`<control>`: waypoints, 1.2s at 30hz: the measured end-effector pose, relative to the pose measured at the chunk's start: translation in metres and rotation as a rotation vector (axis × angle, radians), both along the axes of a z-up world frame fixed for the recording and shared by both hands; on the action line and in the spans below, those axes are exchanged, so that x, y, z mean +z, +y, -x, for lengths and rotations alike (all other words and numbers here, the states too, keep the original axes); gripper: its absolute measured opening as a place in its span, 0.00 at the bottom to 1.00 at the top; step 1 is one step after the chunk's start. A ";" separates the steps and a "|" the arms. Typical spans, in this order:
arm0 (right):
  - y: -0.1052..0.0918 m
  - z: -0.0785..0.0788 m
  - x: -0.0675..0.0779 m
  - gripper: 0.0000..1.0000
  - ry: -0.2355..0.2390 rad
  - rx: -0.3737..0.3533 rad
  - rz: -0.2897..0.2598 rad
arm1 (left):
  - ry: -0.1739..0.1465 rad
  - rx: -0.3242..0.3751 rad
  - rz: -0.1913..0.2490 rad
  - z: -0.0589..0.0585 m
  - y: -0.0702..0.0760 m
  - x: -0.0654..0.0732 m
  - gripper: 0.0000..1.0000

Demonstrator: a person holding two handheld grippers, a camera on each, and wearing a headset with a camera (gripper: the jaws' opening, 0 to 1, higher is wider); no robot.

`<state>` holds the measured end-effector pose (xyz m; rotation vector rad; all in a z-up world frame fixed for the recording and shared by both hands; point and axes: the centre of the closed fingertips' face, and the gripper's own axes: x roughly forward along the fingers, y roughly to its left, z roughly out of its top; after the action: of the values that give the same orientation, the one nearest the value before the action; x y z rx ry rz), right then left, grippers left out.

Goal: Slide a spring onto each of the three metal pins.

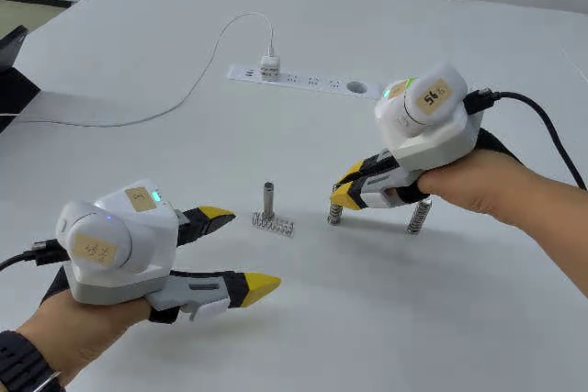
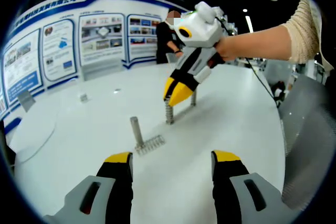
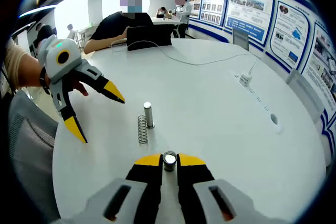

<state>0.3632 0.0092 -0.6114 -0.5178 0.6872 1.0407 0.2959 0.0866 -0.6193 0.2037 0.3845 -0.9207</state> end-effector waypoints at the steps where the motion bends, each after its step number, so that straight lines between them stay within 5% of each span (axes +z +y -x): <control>1: 0.000 0.000 -0.002 0.12 0.000 -0.001 0.002 | 0.000 0.000 0.000 0.000 0.000 0.000 0.61; 22: 0.000 0.001 -0.009 0.14 -0.004 -0.001 0.009 | -0.001 -0.002 -0.002 0.000 0.001 0.003 0.61; 36: 0.000 0.000 0.005 0.17 -0.038 -0.006 -0.011 | -0.004 0.000 0.001 0.000 0.000 0.003 0.61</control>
<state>0.3637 0.0096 -0.6066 -0.5245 0.6484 1.0266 0.2957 0.0870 -0.6163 0.2047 0.3809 -0.9207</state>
